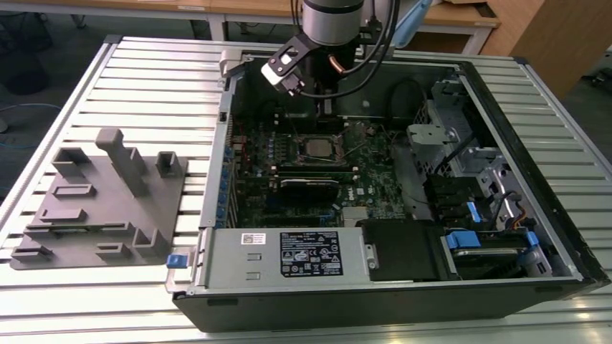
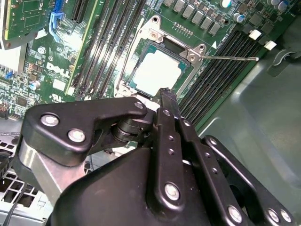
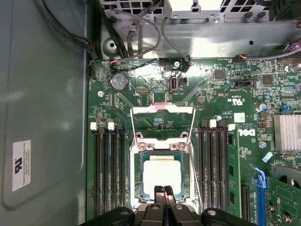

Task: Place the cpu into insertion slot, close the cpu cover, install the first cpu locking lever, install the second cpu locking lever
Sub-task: 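Close the cpu cover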

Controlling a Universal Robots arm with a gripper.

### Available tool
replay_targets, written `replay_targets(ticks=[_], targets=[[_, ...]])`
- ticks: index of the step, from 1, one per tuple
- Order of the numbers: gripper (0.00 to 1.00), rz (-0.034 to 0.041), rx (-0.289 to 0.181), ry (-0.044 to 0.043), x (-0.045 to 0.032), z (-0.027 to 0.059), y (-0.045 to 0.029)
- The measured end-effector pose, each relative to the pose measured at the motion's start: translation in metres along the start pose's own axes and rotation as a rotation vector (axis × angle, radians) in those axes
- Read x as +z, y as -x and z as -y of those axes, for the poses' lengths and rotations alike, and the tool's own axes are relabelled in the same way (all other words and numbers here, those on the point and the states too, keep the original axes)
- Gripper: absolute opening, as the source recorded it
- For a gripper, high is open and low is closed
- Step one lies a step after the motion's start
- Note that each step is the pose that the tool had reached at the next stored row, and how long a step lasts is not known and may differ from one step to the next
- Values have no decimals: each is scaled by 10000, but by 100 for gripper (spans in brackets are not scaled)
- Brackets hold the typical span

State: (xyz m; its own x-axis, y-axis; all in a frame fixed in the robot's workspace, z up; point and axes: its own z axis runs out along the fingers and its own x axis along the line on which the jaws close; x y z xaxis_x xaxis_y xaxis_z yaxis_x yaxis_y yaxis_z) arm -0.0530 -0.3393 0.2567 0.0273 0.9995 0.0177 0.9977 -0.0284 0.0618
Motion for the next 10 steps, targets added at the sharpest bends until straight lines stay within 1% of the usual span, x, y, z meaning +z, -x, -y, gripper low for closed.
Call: replay_targets(ticks=[10], targets=[[11,0,0,0,-36,-2,-1]])
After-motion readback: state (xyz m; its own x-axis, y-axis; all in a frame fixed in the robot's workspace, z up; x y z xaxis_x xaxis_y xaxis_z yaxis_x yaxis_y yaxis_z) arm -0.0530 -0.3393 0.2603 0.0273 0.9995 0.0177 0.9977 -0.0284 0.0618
